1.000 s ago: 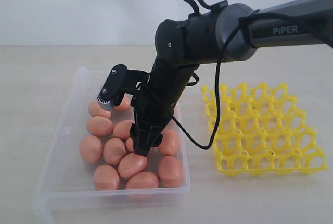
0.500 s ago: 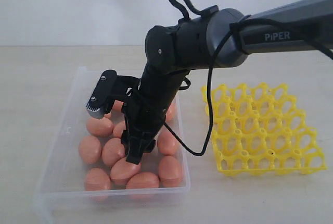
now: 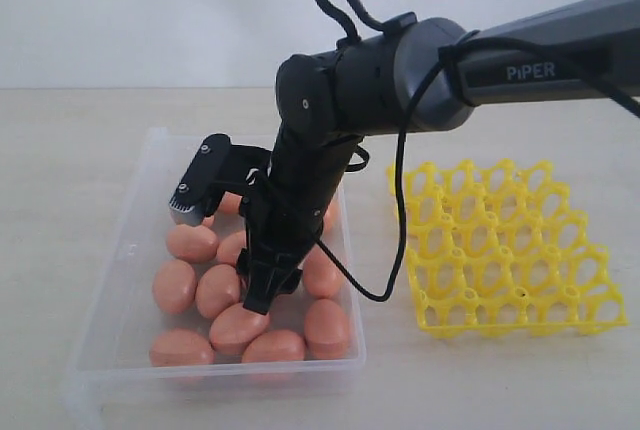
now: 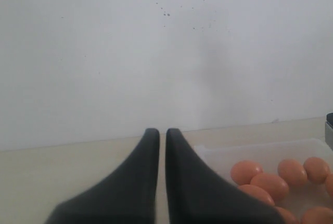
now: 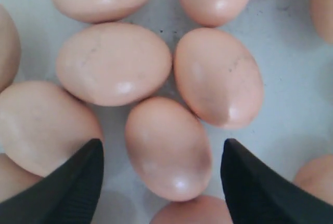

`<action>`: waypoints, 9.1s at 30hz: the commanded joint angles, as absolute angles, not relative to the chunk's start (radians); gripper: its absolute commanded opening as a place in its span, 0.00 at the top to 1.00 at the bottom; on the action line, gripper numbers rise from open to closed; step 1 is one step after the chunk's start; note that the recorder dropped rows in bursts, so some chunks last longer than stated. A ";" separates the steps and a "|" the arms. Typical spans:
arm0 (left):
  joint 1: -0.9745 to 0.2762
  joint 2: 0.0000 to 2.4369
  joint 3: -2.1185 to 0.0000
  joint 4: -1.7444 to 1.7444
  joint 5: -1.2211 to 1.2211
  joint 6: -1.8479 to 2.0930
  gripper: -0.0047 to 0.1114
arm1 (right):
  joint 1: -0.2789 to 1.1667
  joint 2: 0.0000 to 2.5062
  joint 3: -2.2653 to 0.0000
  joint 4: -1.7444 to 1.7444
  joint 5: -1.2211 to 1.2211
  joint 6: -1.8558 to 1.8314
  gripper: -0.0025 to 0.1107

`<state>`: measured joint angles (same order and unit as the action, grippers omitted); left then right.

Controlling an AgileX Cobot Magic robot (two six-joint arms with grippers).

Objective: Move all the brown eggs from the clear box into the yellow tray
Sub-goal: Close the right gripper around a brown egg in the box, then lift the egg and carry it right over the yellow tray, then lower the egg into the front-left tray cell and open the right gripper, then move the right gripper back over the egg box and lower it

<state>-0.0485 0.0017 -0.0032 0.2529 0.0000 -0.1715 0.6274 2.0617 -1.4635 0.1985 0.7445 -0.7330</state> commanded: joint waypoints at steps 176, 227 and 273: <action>-0.056 0.000 0.000 0.251 0.000 -0.170 0.93 | -0.071 2.224 -0.899 -0.892 -1.112 0.451 0.74; -0.056 0.000 0.000 0.251 0.000 -0.170 0.93 | 0.064 1.896 -1.058 -1.736 -0.876 1.138 0.88; -0.056 0.000 0.000 0.251 0.000 -0.170 0.93 | 0.507 2.061 -1.654 0.254 0.799 -0.015 0.58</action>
